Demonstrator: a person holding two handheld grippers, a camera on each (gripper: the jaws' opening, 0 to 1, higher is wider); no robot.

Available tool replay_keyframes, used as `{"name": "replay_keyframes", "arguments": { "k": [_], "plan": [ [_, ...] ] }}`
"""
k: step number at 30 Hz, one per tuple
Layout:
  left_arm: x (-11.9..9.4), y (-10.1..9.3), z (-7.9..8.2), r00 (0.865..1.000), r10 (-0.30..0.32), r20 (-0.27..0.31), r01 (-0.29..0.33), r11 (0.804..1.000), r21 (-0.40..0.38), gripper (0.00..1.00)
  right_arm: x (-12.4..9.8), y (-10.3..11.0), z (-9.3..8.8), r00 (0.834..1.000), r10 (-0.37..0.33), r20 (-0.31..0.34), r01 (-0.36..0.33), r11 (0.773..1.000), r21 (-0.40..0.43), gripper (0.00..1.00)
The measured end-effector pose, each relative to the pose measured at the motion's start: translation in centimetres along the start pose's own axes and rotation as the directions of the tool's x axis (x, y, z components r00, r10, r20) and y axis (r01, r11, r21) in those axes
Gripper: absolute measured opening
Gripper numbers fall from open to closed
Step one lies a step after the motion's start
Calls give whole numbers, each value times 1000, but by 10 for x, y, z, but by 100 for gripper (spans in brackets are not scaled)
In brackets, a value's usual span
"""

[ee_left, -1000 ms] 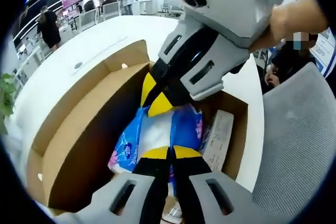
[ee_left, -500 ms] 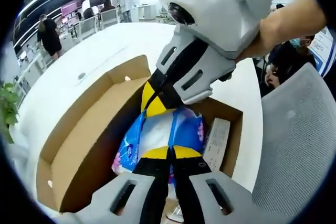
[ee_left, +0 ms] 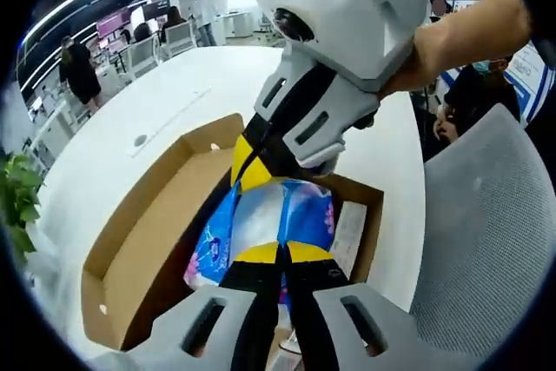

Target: Operate the shoe box by opening the lid, removing the specified soft item, and placing it in the target area until the item is outside and the box remains undamaged.

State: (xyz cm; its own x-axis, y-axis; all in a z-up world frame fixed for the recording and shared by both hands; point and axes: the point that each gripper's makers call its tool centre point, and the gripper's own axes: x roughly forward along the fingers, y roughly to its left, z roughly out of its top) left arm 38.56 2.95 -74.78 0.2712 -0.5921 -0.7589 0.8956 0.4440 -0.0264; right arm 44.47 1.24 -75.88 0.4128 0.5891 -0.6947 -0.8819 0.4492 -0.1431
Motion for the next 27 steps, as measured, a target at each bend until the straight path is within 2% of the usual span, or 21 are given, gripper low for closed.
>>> {"name": "replay_keyframes", "arguments": {
  "k": [2, 13, 23, 27],
  "plan": [
    [-4, -1, 0, 1000, -3, -5, 3, 1000, -5, 0, -3, 2, 4, 1000, 12, 8, -12, 1000, 20, 0],
    [-26, -13, 13, 1000, -21, 2, 21, 1000, -1, 0, -24, 9, 17, 999, 25, 40, -25, 1000, 14, 0],
    [-37, -30, 40, 998, -48, 29, 48, 999, 2, 0, -51, 5, 20, 998, 18, 60, -18, 1000, -6, 0],
    [-37, -37, 53, 998, -57, 31, 56, 998, 29, 0, -63, 0, 18, 998, 8, 66, -7, 1000, -9, 0]
  ]
}}
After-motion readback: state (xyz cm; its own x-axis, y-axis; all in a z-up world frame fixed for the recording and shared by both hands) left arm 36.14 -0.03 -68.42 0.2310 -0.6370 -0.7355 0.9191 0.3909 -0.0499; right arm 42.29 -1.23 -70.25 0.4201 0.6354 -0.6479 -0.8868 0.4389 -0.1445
